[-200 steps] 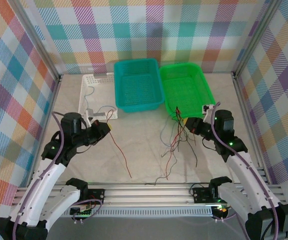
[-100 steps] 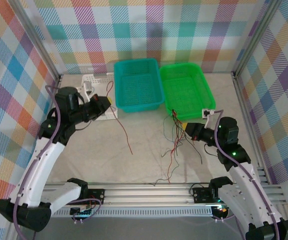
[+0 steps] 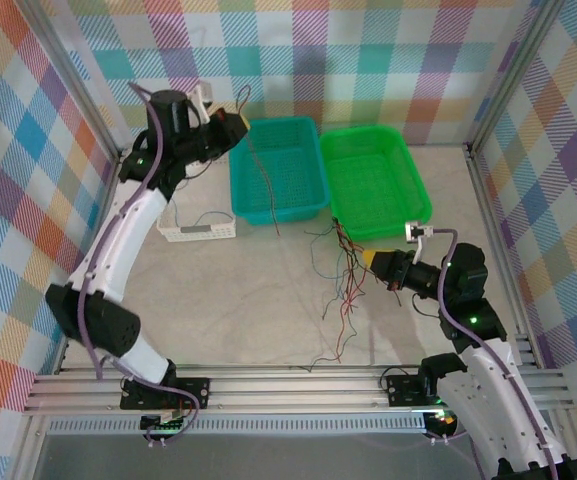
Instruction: Untangle the cables
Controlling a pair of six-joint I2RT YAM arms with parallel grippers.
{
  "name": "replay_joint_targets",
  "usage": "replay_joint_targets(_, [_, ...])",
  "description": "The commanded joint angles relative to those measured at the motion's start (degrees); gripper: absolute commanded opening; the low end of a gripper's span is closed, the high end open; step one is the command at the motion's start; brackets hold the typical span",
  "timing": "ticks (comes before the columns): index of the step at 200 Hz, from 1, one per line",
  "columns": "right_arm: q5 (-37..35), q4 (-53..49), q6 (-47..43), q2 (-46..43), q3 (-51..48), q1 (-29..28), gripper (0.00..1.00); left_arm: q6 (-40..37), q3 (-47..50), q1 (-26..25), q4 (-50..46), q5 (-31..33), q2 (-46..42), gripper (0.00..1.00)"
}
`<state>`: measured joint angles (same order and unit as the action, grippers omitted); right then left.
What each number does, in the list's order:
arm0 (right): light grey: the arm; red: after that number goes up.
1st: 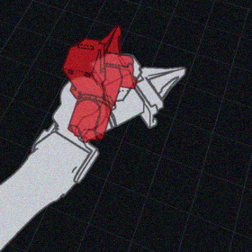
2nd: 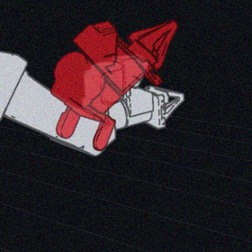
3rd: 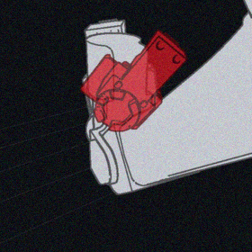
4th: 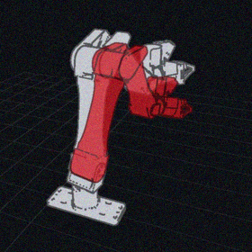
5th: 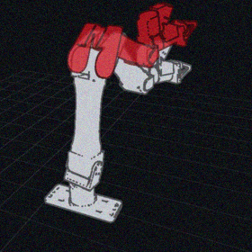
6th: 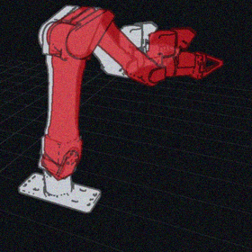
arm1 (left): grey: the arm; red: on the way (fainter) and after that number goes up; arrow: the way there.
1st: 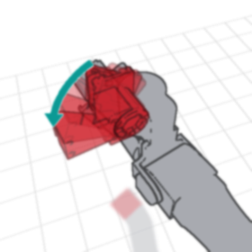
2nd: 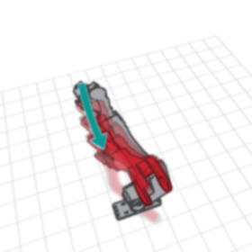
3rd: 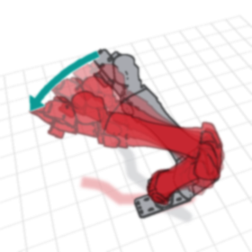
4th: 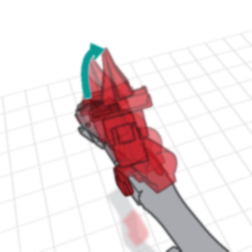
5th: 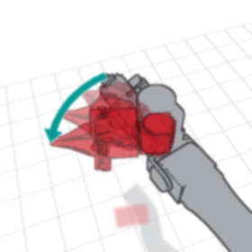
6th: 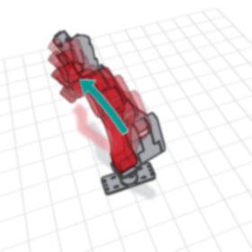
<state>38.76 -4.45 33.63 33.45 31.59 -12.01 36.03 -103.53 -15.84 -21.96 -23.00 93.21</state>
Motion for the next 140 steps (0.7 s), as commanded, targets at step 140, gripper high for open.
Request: replay_joint_targets(140, [5.2,1.1,-0.8,-4.5,1.6,0.1,0.00,-27.6,-24.1,-10.0,1.4,23.5,25.7,0.00])
